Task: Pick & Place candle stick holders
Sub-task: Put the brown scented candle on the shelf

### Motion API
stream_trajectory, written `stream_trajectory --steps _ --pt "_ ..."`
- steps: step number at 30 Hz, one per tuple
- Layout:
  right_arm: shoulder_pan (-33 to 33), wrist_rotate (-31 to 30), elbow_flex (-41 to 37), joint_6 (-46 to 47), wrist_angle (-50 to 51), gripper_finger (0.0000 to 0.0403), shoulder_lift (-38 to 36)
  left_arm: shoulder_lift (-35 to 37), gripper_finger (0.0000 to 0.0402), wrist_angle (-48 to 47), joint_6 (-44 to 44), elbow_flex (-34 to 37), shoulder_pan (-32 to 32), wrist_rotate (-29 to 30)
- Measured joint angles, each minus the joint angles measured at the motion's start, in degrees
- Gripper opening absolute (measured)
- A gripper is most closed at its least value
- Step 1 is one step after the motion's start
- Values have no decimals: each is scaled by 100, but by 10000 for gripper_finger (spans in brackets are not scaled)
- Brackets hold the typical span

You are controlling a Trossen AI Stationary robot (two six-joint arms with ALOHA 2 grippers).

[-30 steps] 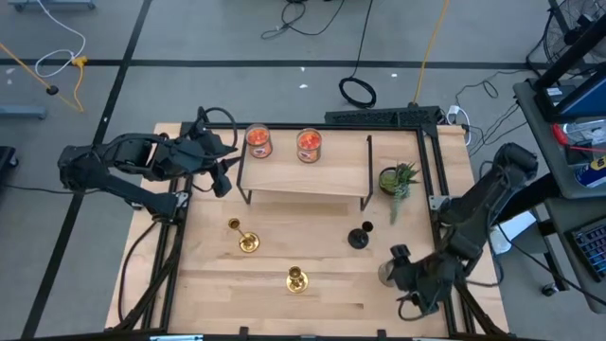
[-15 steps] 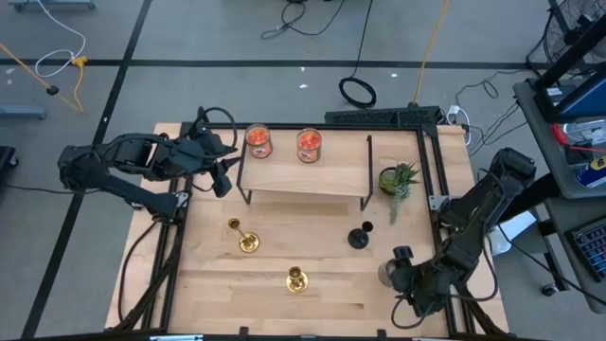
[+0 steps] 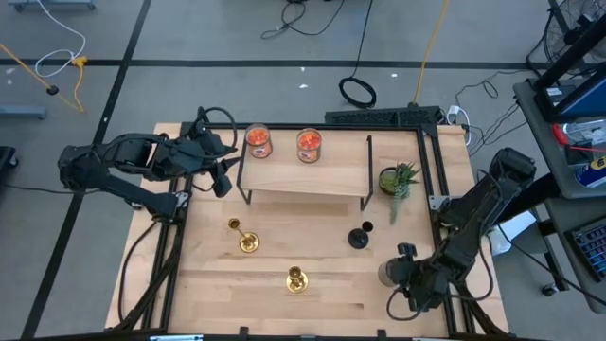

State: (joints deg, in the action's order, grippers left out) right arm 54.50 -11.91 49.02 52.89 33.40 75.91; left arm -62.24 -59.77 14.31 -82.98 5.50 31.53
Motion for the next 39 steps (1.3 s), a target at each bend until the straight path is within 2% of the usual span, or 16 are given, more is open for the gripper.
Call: stream_trajectory --steps 4,8,15,20,26,31,35,39 --pt "0 -32 -119 -66 -60 168 -34 0 118 -2 4 0 0 -3" --pt "0 -93 -132 -107 -38 128 -32 0 118 0 101 0 2 -13" --pt "0 1 -141 -194 -99 14 -23 0 118 -2 105 0 0 -15" --pt "-3 -283 -98 -404 -177 7 -117 0 118 -2 106 0 2 -14" --pt "-7 -276 113 -436 -692 3 -473 0 118 -2 131 0 2 -153" --pt "-112 -147 117 -1446 -1919 2 -941 -1 118 -2 131 0 1 -203" --pt "-348 -93 117 -3417 -2625 2 -1302 0 118 -2 101 0 2 -203" --pt "-857 -148 121 -4891 -2519 1 -1657 0 118 -2 90 0 1 -203"
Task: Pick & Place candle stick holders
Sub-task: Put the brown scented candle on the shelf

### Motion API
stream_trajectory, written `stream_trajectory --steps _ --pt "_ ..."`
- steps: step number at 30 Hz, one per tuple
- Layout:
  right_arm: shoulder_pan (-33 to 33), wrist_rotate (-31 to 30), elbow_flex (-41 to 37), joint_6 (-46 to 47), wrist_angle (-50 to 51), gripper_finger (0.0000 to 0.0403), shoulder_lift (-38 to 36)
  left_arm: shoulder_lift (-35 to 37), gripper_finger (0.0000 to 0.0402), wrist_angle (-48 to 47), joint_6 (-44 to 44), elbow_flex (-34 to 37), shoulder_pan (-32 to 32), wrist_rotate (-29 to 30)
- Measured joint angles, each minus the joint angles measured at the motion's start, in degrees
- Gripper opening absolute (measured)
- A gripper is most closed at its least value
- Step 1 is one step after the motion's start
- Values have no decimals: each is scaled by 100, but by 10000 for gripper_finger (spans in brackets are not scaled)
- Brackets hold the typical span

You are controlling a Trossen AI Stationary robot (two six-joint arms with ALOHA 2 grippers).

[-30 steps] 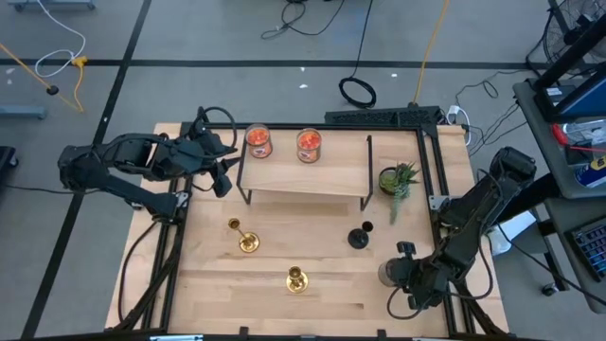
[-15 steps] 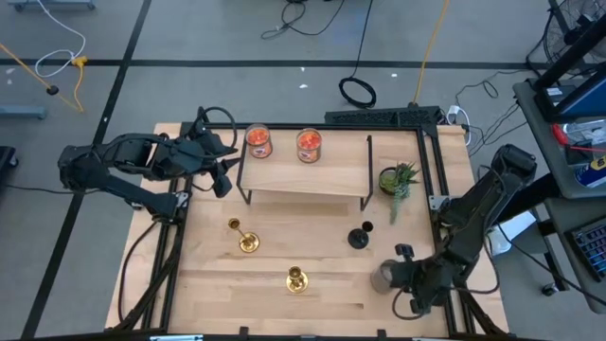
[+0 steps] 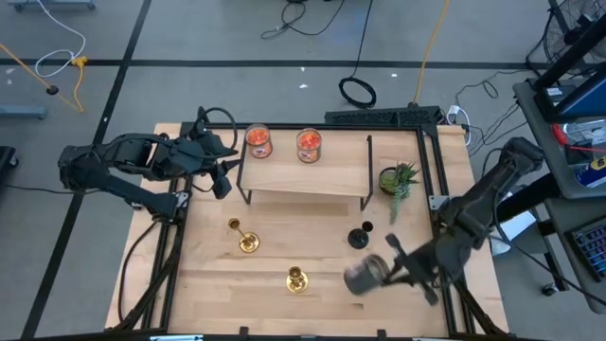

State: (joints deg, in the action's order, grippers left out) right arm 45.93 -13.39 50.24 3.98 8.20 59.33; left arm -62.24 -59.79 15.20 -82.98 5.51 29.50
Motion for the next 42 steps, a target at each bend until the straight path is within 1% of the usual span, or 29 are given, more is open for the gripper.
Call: stream_trajectory --steps 3,5,9,12,15,20,23,25,27,31,35,39,42 --pt "-658 22 18 -810 28 1 -214 -8 118 0 0 0 1 0" --pt "-1166 131 209 -1232 244 1 -271 -48 118 0 -1 0 1 0" --pt "-2174 468 1003 -1623 1064 1 -126 -148 118 0 -6 0 1 -4" --pt "-2943 348 1687 -1707 1712 1 184 -278 118 -1 -52 0 1 -4" --pt "-3714 185 2190 -1725 2339 0 561 -450 118 1 -49 0 1 -3" --pt "-4926 388 2847 -1649 3223 0 1123 -694 118 2 -116 0 1 15" --pt "-5526 938 3017 -1427 3724 0 1470 -718 118 1 -266 0 -1 33" --pt "-5814 1217 3055 -1346 3919 0 1652 -715 118 0 -314 0 1 44" --pt "-6006 1361 3097 -1362 4017 0 1757 -705 118 0 -348 0 1 48" --pt "-6385 1243 3111 -1385 4371 0 1912 -660 118 0 -350 0 1 50" --pt "-6590 1172 3108 -1450 4329 0 1967 -671 118 -4 -350 0 1 48" --pt "-6733 1469 3110 -1472 4269 1 2007 -669 118 -7 -350 0 1 48" --pt "-6780 1706 3110 -1518 4284 9 2002 -669 118 -16 -350 0 0 48"
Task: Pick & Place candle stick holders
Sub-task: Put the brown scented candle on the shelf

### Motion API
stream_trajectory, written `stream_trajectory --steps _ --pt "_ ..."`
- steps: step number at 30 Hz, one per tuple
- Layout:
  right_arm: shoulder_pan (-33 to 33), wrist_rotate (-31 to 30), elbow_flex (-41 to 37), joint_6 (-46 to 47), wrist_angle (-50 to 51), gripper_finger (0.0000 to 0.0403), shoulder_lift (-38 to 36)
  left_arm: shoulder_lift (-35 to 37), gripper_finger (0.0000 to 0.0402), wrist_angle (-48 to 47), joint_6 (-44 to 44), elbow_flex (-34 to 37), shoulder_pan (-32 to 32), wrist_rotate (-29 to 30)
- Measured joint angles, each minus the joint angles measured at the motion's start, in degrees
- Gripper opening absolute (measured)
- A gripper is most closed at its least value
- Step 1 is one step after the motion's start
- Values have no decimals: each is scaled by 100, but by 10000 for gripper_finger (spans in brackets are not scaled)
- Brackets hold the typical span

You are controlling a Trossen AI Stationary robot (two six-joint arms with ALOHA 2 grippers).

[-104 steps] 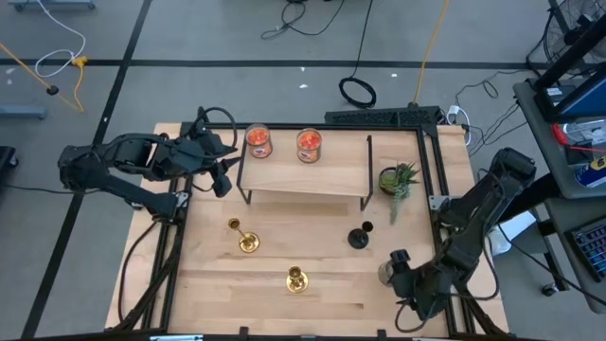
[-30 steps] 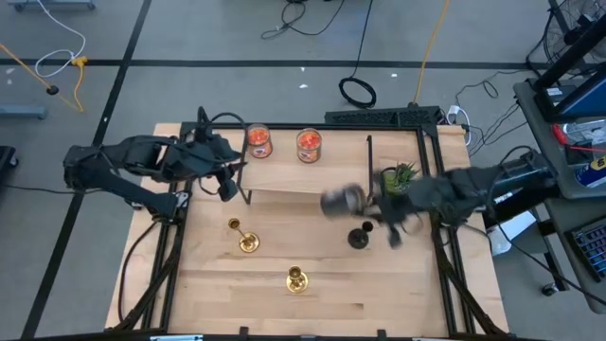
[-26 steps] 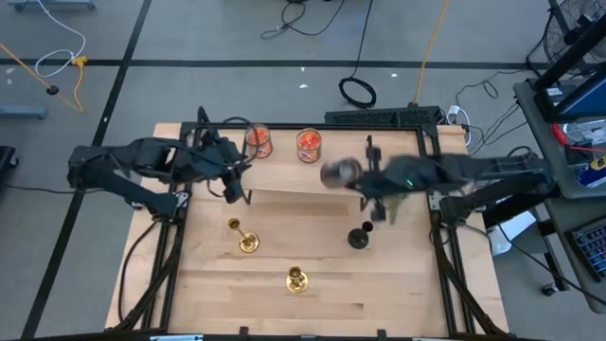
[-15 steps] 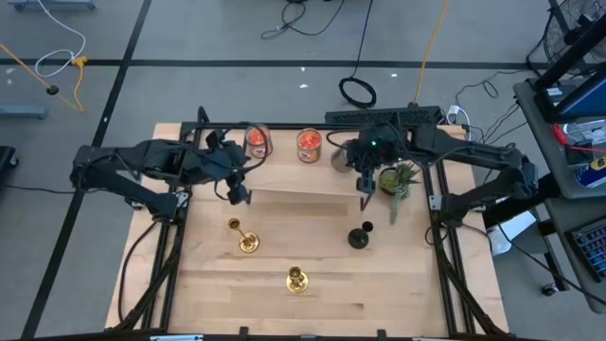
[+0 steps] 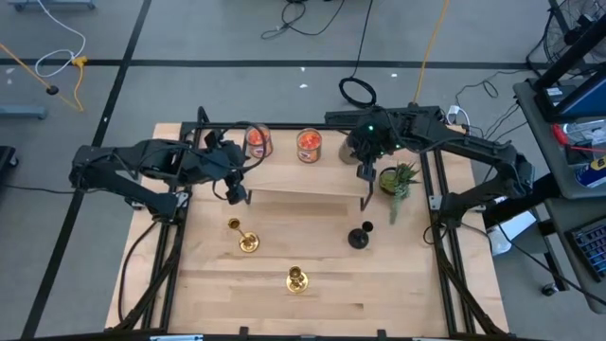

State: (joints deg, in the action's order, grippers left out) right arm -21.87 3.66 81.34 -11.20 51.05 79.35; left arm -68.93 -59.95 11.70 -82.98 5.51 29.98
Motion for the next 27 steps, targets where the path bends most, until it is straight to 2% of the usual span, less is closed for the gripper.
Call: stream_trajectory --steps 10,15,18,27 --pt "7 82 -2 -171 -106 40 9 0 118 -4 15 0 1 -2" --pt "11 -237 -9 -276 -413 59 9 0 118 -4 46 0 0 -4" --pt "9 -203 -9 -435 -457 75 9 0 118 -40 124 0 54 -14" --pt "332 -208 -11 -450 -611 124 -228 102 118 -259 549 0 954 -10"
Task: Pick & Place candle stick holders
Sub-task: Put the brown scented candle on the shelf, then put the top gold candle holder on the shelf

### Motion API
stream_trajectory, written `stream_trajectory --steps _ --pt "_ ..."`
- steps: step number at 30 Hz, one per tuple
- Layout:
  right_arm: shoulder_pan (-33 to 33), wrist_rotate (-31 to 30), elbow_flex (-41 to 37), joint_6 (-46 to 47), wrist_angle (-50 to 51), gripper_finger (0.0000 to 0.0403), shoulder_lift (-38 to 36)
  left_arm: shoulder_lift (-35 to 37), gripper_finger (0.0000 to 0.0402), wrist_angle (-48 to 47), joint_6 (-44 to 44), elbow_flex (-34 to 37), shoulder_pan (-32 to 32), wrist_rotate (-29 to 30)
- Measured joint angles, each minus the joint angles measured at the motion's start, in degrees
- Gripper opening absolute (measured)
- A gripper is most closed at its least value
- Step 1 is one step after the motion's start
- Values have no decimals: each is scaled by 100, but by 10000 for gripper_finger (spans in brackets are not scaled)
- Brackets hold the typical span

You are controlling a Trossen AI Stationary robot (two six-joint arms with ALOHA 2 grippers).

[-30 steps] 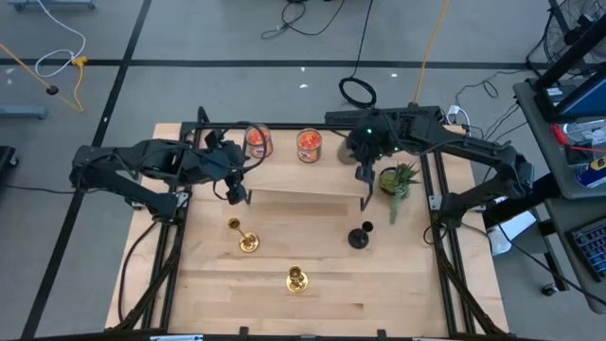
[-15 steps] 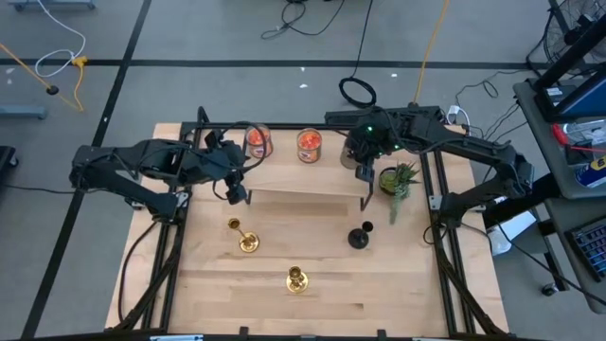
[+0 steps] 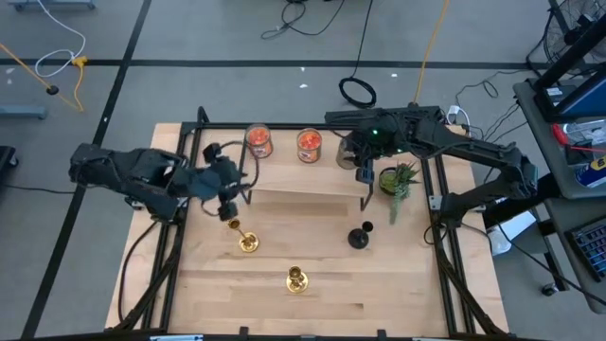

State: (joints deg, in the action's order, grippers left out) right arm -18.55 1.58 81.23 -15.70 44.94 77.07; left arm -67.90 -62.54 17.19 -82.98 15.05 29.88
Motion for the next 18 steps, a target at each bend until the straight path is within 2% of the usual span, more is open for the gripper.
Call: stream_trajectory --steps 7,13,18 --pt "312 5 0 66 -555 141 -537 185 118 -1350 1992 0 1073 775" --pt "700 21 -24 707 -649 141 -731 187 118 -2456 3487 106 2186 782" --pt "1122 40 -259 750 -948 141 -718 208 118 -2542 4273 833 2898 401"
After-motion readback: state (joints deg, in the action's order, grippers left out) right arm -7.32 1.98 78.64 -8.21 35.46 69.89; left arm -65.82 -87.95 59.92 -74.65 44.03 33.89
